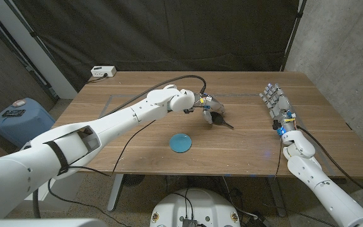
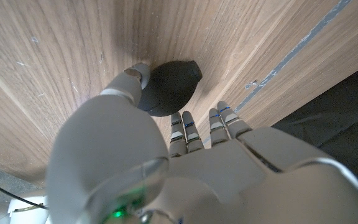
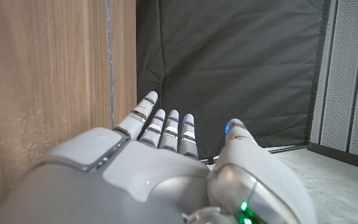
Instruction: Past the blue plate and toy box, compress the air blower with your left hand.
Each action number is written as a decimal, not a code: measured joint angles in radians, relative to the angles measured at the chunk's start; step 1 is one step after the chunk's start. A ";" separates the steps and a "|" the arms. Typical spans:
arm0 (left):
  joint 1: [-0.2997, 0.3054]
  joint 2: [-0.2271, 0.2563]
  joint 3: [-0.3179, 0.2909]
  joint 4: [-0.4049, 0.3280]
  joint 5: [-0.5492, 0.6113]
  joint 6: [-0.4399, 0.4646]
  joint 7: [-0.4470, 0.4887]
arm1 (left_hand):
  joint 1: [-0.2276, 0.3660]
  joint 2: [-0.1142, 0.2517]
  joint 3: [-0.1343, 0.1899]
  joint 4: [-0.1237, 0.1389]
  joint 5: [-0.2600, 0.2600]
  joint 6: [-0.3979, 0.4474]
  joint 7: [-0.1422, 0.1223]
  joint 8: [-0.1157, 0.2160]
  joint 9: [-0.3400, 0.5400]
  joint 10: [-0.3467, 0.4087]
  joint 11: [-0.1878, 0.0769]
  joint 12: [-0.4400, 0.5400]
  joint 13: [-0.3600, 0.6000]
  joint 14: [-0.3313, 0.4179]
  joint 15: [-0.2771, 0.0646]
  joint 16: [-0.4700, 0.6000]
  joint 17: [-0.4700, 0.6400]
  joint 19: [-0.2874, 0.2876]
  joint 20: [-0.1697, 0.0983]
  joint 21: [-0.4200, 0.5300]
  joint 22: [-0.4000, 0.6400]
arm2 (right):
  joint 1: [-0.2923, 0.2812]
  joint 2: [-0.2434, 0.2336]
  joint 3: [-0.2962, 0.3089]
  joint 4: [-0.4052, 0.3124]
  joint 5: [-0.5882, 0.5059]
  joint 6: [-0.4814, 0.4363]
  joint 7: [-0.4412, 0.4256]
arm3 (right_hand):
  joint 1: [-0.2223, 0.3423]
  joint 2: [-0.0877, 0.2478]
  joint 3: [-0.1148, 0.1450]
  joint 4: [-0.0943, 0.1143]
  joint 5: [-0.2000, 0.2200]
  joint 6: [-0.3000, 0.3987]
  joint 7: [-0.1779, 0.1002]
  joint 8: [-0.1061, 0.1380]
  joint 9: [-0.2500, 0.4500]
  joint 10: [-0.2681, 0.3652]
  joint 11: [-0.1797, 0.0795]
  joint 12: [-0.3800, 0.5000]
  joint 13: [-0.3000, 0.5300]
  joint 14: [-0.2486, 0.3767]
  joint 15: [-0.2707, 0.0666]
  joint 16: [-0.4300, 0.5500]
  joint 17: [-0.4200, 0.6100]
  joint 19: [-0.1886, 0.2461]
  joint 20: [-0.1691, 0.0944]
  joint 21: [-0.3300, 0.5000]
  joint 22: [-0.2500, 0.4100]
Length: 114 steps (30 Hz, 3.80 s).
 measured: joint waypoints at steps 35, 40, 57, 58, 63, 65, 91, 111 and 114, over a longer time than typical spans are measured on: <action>0.042 0.033 -0.014 -0.068 0.036 0.037 0.031 | 0.019 0.011 0.003 0.003 0.008 0.086 0.004 0.048 0.025 0.071 0.007 0.057 0.037 0.073 -0.041 0.008 0.014 0.041 0.005 0.000 0.000 | -0.009 -0.007 0.007 -0.010 0.013 -0.009 0.015 | 0.000 0.000 0.004 -0.004 0.000 0.000 0.000 0.000 0.000 0.000 0.000 0.000 0.000 0.000 0.000 0.000 0.000 0.000 0.000 0.000 0.000; 0.048 0.039 -0.019 -0.077 0.042 0.043 0.031 | 0.019 0.011 0.006 0.000 0.008 0.086 0.004 0.048 0.028 0.071 0.007 0.063 0.042 0.073 -0.041 0.008 0.014 0.041 0.005 0.000 0.000 | -0.009 -0.004 0.007 -0.008 0.016 -0.010 0.017 | 0.000 0.000 0.004 -0.004 0.000 0.000 0.000 0.000 0.000 0.000 0.000 0.000 0.000 0.000 0.000 0.000 0.000 0.000 0.000 0.000 0.000; 0.063 0.044 -0.029 -0.084 0.058 0.048 0.053 | 0.032 0.018 0.017 -0.003 0.012 0.120 0.012 0.081 0.044 0.102 0.002 0.091 0.064 0.107 -0.057 0.016 0.023 0.063 0.009 0.005 0.005 | -0.005 0.004 0.007 0.006 0.030 -0.013 0.033 | -0.004 0.004 0.004 -0.004 0.000 0.000 0.000 0.000 0.000 0.000 0.000 0.000 0.000 0.000 0.000 0.000 0.000 0.000 0.000 0.000 0.000; 0.064 0.043 -0.029 -0.083 0.058 0.048 0.055 | 0.033 0.017 0.017 -0.003 0.012 0.127 0.013 0.085 0.046 0.108 0.003 0.096 0.065 0.112 -0.062 0.016 0.023 0.065 0.007 0.005 0.005 | -0.006 0.005 0.008 0.007 0.031 -0.013 0.035 | -0.004 0.004 0.004 -0.004 0.000 0.000 0.000 0.000 0.000 0.000 0.000 0.000 0.000 0.000 0.000 0.000 0.000 0.000 0.000 0.000 0.000; 0.070 0.042 -0.030 -0.077 0.064 0.051 0.076 | 0.036 0.020 0.017 -0.003 0.012 0.133 0.013 0.089 0.053 0.113 0.012 0.104 0.074 0.123 -0.062 0.016 0.027 0.066 0.005 0.005 0.005 | -0.006 0.009 0.009 0.014 0.037 -0.013 0.043 | -0.008 0.000 0.004 -0.004 0.000 0.000 0.000 0.000 0.000 0.000 0.000 0.000 0.000 0.000 0.000 0.000 0.000 0.000 0.000 0.000 0.000; 0.073 0.040 -0.030 -0.075 0.065 0.053 0.081 | 0.036 0.020 0.021 0.001 0.012 0.125 0.022 0.089 0.056 0.103 0.022 0.104 0.079 0.123 -0.062 0.016 0.029 0.066 0.006 0.005 0.005 | -0.006 0.010 0.010 0.016 0.039 -0.013 0.045 | -0.008 0.000 0.004 -0.004 0.000 0.000 0.000 0.000 0.000 0.000 0.000 0.000 0.000 0.000 0.000 0.000 0.000 0.000 0.000 0.000 0.000; 0.101 0.038 -0.028 -0.062 0.083 0.081 0.151 | 0.029 0.021 0.006 0.002 -0.001 0.189 0.036 0.149 0.092 0.163 0.045 0.192 0.139 0.201 -0.077 0.044 0.060 0.113 0.030 0.020 0.010 | -0.003 0.021 0.010 0.027 0.055 -0.027 0.060 | -0.008 0.000 0.004 -0.004 0.000 0.000 0.000 0.000 0.000 0.000 0.000 0.000 0.000 0.000 0.000 0.000 0.000 0.000 0.000 0.000 0.000; 0.123 0.037 -0.029 -0.033 0.098 0.058 0.294 | 0.077 0.016 0.015 -0.007 -0.002 0.402 -0.020 0.322 0.162 0.391 -0.038 0.332 0.208 0.413 -0.159 0.103 0.111 0.255 0.020 0.071 0.014 | 0.005 0.024 0.009 0.037 0.063 -0.042 0.075 | -0.008 0.000 0.008 -0.008 0.000 0.000 0.000 0.000 0.000 0.000 0.000 0.000 0.000 0.000 0.000 0.000 0.000 0.003 0.003 0.000 0.000; 0.126 0.039 -0.031 -0.032 0.100 0.054 0.315 | 0.077 0.016 0.017 -0.006 -0.002 0.406 -0.023 0.333 0.170 0.406 -0.041 0.334 0.213 0.421 -0.167 0.103 0.116 0.258 0.017 0.071 0.014 | 0.007 0.024 0.007 0.037 0.063 -0.044 0.076 | -0.008 0.000 0.008 -0.008 0.000 0.000 0.000 0.000 0.000 0.000 0.000 0.000 0.000 0.000 0.000 0.000 0.000 0.003 0.003 0.000 0.000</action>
